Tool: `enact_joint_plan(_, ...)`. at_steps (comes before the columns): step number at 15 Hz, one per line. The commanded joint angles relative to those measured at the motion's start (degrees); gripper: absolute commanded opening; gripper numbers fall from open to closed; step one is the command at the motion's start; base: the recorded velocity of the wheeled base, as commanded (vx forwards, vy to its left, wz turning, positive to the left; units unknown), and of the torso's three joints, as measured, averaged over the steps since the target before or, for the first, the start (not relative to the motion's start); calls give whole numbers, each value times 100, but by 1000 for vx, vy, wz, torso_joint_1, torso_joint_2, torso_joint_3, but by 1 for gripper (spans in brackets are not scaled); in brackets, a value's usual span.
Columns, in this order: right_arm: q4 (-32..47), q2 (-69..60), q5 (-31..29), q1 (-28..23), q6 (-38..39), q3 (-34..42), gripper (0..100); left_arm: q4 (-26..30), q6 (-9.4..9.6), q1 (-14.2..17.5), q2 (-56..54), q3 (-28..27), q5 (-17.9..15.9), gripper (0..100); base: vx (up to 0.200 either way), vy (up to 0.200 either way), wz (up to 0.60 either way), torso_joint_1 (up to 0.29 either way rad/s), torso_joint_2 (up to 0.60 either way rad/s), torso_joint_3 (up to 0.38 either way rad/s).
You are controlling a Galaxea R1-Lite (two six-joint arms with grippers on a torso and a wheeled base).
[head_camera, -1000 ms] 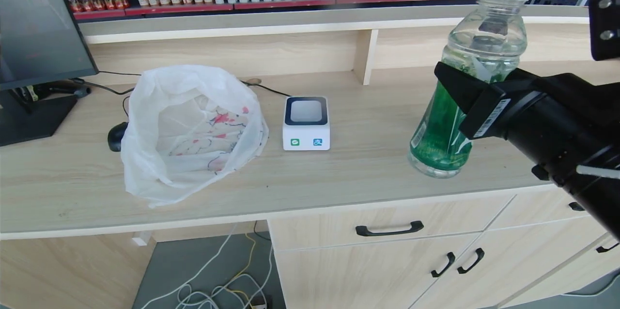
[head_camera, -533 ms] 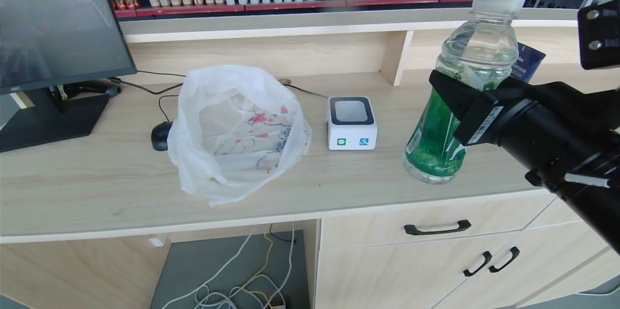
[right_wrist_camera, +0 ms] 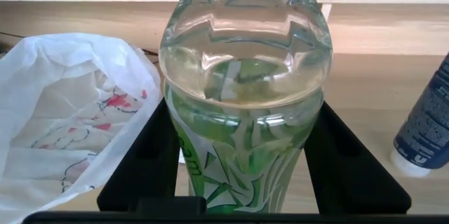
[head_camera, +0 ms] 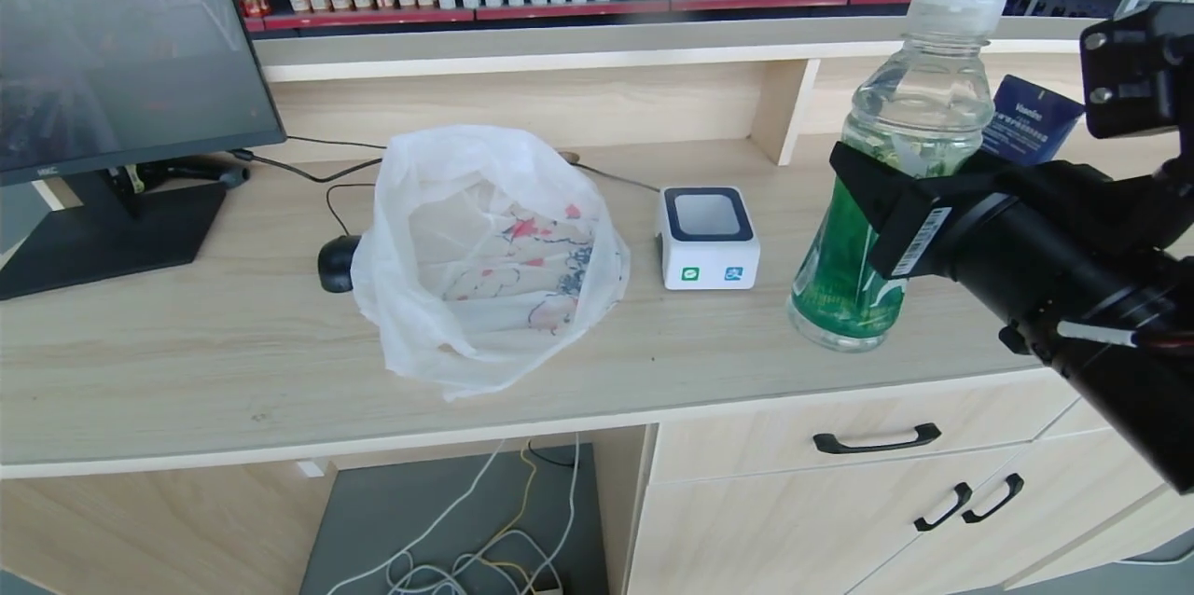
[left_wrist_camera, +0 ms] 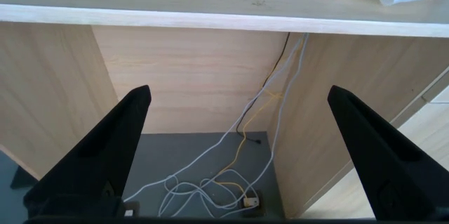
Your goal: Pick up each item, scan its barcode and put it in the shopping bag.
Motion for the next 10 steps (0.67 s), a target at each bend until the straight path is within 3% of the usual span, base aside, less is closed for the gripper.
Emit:
enact_joint_plan(1, -7, 68, -38, -24, 1, -58, 0, 0, -4, 4, 0, 0, 1, 100, 0, 0, 0, 0, 0, 0)
enact_joint_plan(4, -16, 296, -38, -85, 89, -243, 0, 0, -4, 13, 0, 0, 1, 100, 0, 0, 0, 0, 0, 0)
enact_joint_plan(7, -16, 683, -21, -103, 63, -1060, 0, 0, -4, 4, 0, 0, 1, 100, 0, 0, 0, 0, 0, 0)
enact_joint_plan(10, -16, 885, 32, -235, 63, -1183, 0, 0, -4, 13, 0, 0, 1, 100, 0, 0, 0, 0, 0, 0)
